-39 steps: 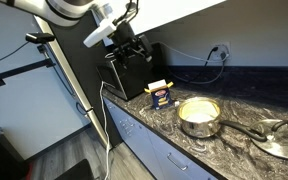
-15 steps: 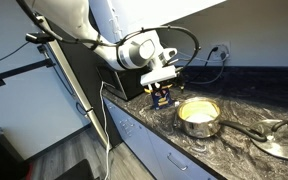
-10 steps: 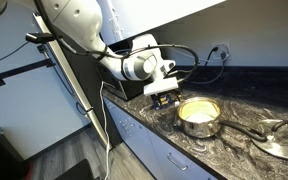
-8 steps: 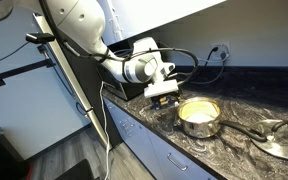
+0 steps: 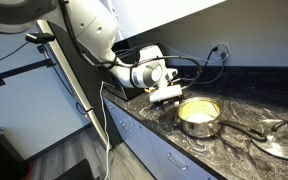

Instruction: Pick up the folk and stir in the pot

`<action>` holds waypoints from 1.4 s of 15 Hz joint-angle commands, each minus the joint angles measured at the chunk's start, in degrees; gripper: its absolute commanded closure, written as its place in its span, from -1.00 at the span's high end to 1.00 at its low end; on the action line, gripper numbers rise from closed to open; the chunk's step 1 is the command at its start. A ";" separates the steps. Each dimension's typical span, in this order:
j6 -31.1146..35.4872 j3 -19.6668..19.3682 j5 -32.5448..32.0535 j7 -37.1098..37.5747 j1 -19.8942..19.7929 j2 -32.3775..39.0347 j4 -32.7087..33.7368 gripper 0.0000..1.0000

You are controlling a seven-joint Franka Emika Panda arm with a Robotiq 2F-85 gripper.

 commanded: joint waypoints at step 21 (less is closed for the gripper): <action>-15.30 -2.47 -1.53 2.35 4.64 11.56 18.30 -0.28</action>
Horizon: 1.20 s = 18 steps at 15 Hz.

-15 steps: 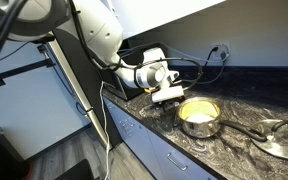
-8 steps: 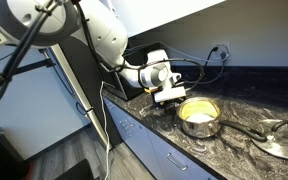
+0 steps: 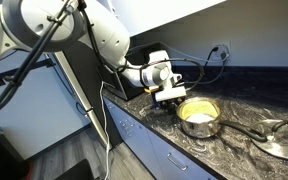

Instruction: Pick up the folk and stir in the pot

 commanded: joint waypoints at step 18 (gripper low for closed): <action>-2.27 -6.08 -7.54 17.07 6.96 -19.21 -9.59 -0.96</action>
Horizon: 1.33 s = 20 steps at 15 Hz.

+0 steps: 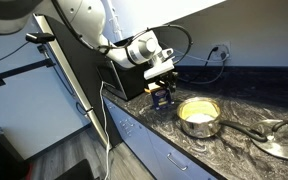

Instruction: Pick up the folk and stir in the pot

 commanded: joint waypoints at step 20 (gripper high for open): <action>-37.35 -3.66 -33.48 -6.39 -0.22 -4.41 -1.97 -0.96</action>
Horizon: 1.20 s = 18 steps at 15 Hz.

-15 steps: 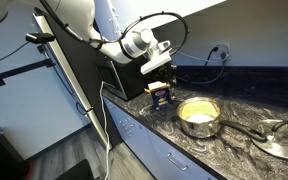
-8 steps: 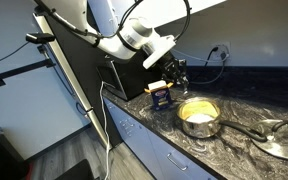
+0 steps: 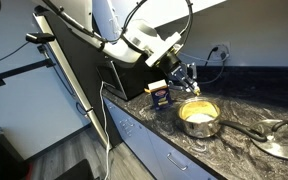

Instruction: Pick up the folk and stir in the pot

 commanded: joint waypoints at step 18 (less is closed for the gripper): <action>-2.14 6.33 -12.18 -17.35 -2.40 18.27 12.81 -0.22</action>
